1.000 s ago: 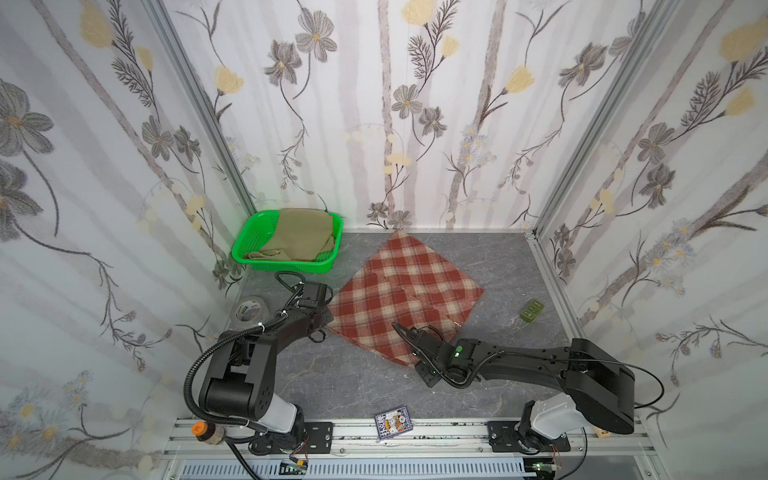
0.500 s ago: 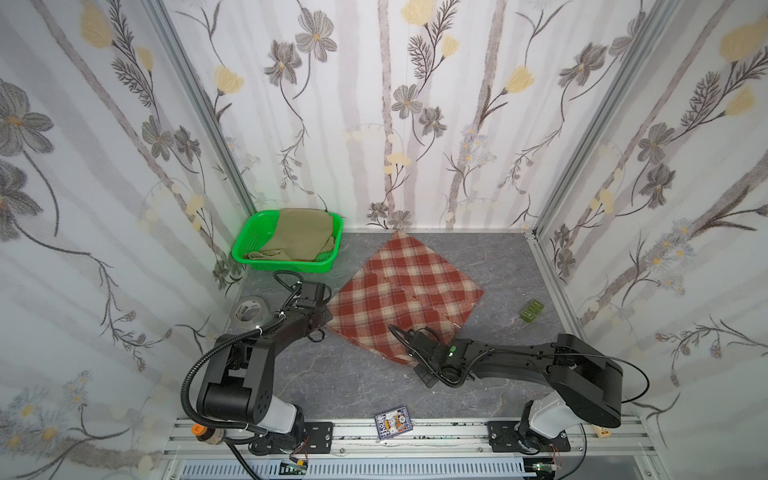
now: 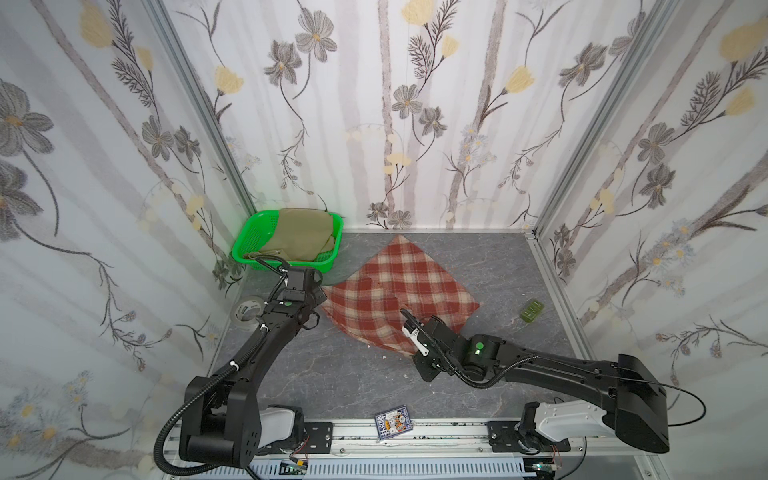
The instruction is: Fold and stack the skirts
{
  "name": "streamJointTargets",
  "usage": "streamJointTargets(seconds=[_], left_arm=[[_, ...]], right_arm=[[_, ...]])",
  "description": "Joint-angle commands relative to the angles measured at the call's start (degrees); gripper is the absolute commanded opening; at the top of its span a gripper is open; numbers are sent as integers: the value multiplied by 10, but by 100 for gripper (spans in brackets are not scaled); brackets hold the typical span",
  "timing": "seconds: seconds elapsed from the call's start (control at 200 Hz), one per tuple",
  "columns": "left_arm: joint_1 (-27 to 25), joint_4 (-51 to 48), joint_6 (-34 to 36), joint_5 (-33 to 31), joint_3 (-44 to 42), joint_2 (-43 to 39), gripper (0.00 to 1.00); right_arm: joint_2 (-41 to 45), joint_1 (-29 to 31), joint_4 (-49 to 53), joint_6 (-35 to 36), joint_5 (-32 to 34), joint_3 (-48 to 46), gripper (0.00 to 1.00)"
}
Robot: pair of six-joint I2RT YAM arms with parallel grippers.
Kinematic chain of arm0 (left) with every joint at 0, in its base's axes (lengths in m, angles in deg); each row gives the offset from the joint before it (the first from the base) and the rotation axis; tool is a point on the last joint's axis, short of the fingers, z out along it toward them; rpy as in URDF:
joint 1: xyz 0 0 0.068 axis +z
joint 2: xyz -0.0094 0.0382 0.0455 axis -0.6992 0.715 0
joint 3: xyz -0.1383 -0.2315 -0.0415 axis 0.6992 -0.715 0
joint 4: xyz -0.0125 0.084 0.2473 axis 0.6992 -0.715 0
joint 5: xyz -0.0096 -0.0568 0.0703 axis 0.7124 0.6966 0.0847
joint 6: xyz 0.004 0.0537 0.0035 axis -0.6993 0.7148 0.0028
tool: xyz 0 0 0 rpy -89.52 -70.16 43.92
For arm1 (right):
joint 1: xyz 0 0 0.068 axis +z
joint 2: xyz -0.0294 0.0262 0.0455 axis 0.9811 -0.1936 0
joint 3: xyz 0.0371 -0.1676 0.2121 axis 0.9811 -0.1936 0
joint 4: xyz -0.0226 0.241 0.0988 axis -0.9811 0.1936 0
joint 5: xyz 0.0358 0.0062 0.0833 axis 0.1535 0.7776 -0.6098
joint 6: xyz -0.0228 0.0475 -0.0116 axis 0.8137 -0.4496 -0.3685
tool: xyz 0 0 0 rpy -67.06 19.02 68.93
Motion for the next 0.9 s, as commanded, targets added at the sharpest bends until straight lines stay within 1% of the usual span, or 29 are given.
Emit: streamJointTargets(seconds=[0.0,0.095,0.25,0.36,0.505,0.625,0.734,0.894], left_arm=[[2,-41,3,-31,24,-23,0],[3,-62,8,-40,45,-40,0],[2,-98,14,-63,84,-67,0],[1,-140,35,-92,122,-70,0],[-13,-158,41,-106,167,-68,0],[-48,-158,46,-105,202,-33,0],[-81,-157,46,-110,234,27,0],[-83,-153,38,-112,255,80,0]], right_arm=[[28,3,-29,5,-42,2,0],[42,4,-34,4,-63,6,0],[49,6,-59,-7,-119,5,0],[53,9,-79,-16,-150,2,0],[59,8,-116,-22,-209,-6,0],[54,9,-140,-34,-251,-11,0],[56,8,-165,-47,-274,-24,0],[54,-7,-168,-54,-282,-31,0]])
